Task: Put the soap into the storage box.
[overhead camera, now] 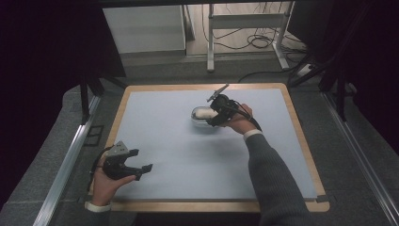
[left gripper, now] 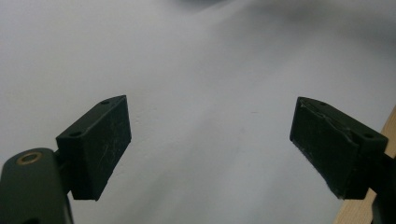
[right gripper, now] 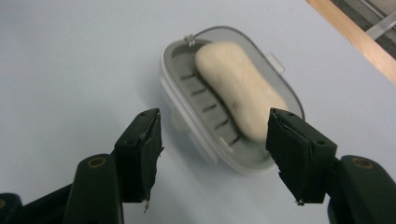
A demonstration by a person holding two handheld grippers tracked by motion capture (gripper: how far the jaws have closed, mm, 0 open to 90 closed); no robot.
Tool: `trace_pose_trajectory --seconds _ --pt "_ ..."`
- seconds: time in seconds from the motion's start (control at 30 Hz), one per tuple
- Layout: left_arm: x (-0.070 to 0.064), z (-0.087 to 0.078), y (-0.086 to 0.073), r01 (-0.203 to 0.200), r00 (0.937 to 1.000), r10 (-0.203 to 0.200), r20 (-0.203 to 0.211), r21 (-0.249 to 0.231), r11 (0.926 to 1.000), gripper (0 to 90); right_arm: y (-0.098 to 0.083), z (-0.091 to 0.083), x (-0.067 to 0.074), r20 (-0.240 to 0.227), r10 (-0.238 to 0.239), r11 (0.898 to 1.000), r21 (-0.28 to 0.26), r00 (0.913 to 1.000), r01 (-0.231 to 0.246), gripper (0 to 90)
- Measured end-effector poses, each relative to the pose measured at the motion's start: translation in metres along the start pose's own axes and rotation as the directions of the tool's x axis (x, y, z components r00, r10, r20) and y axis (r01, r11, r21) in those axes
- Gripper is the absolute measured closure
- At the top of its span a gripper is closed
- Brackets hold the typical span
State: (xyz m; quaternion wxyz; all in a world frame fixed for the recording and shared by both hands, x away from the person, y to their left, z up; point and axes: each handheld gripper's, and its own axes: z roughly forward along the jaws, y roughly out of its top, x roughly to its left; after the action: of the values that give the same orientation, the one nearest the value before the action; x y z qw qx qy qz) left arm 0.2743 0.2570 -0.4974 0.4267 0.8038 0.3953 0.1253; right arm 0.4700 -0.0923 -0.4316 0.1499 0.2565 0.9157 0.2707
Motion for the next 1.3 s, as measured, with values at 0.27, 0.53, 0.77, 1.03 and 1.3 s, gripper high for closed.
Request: trace_pose_trajectory --seconds 0.27,0.53,0.77,1.03,1.3 --pt "-0.001 0.001 0.0 0.0 1.0 0.0 -0.005 0.003 1.0 13.1 -0.038 -0.026 0.003 0.022 0.054 0.996 -0.07 0.9983 -0.053 34.1" --pt "-0.001 0.002 0.0 -0.002 1.0 0.002 -0.006 0.009 1.0 13.1 -0.084 -0.043 0.014 0.037 0.123 0.988 -0.096 0.9917 -0.12 32.4" --pt "-0.002 0.005 0.0 -0.003 1.0 0.003 -0.004 0.015 0.9999 13.1 -0.124 -0.05 0.025 0.038 0.166 0.979 -0.129 0.9854 -0.16 31.5" --pt "-0.002 0.004 0.0 -0.003 1.0 0.004 -0.008 0.017 0.9998 13.1 -0.154 -0.055 0.033 0.024 0.209 0.968 -0.147 0.9776 -0.203 31.5" --pt "-0.001 0.004 0.0 -0.005 0.9999 0.005 -0.012 0.02 0.9998 13.1 -0.168 -0.052 0.033 0.04 0.227 0.966 -0.138 0.9731 -0.22 31.5"
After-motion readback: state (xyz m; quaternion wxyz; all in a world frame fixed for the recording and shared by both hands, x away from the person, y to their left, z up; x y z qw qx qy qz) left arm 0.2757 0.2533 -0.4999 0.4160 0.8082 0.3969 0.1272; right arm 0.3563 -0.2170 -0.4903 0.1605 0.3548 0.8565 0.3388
